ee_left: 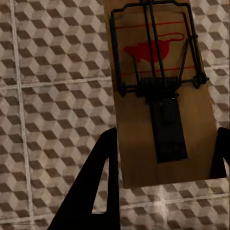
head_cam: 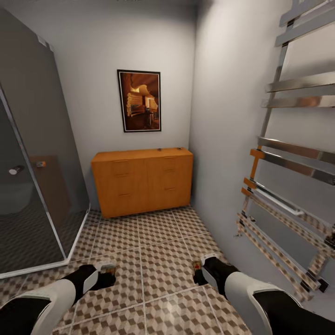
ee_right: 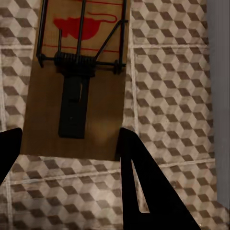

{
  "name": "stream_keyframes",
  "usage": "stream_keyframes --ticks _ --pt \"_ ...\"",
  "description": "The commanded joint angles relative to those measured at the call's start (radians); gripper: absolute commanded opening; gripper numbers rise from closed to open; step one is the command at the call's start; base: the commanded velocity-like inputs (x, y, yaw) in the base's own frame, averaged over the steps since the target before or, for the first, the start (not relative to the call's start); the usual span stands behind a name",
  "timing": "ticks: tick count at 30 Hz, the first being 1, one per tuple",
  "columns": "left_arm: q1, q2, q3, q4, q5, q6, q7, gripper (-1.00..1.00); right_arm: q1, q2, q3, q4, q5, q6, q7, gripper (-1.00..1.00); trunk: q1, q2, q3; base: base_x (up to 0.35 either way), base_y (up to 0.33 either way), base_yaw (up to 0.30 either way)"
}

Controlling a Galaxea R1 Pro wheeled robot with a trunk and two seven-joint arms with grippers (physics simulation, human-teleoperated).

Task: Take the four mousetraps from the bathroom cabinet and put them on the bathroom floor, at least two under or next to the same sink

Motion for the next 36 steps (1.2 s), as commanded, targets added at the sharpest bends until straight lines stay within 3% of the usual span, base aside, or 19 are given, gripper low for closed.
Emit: stream_keyframes --ticks 1,4,5,7,11,14,19,26,31,36 --pt "0.038 0.002 -0.008 0.001 0.020 -0.017 0.000 -1.00 0.026 -0.001 0.004 0.024 0.003 -0.022 -0.006 -1.00 -0.001 -0.001 -0.001 -0.348 0.000 0.000" --pt "0.118 0.007 -0.008 0.003 0.043 -0.073 0.000 -1.00 0.123 -0.017 0.004 0.041 0.004 -0.054 -0.016 -1.00 -0.001 -0.001 -0.001 -0.348 0.000 0.000" --pt "0.167 0.009 -0.008 0.004 0.061 -0.101 0.000 -1.00 0.189 -0.030 0.004 0.045 0.005 -0.077 -0.018 -1.00 -0.001 -0.001 -0.001 -0.348 0.000 0.000" --pt "0.225 0.010 -0.008 0.004 0.089 -0.127 0.000 -1.00 0.261 -0.045 0.004 0.048 0.006 -0.119 -0.019 -1.00 -0.001 -0.001 -0.001 -0.348 0.000 0.068" --pt "0.292 0.010 -0.008 0.004 0.137 -0.163 0.000 -1.00 0.317 -0.057 0.004 0.050 0.004 -0.168 -0.019 -1.00 -0.001 -0.001 -0.001 -0.348 0.000 0.200" --pt "0.350 0.004 -0.008 0.004 0.166 -0.198 0.000 -1.00 0.335 -0.061 0.004 0.051 0.001 -0.185 -0.014 -1.00 -0.001 -0.001 -0.001 -0.348 0.000 0.278" --pt "0.400 -0.005 -0.008 0.004 0.194 -0.218 0.000 -1.00 0.347 -0.064 0.004 0.051 0.002 -0.189 -0.020 -1.00 -0.001 -0.001 -0.001 -0.348 0.000 0.295" --pt "0.473 -0.011 -0.008 0.004 0.339 -0.293 -0.001 -1.00 0.352 -0.094 0.005 0.051 0.005 -0.190 -0.018 -1.00 -0.001 -0.001 -0.001 -0.348 0.000 0.299" --pt "0.481 -0.031 -0.007 0.004 0.360 -0.302 -0.001 -1.00 0.353 -0.096 0.006 0.051 0.008 -0.190 -0.015 -1.00 -0.001 -0.001 -0.001 -0.278 0.000 0.300" --pt "0.497 -0.073 -0.007 0.004 0.363 -0.305 0.000 -1.00 0.353 -0.088 0.006 0.051 0.036 -0.189 -0.011 -1.00 -0.001 -0.001 -0.001 -0.056 0.000 0.300"
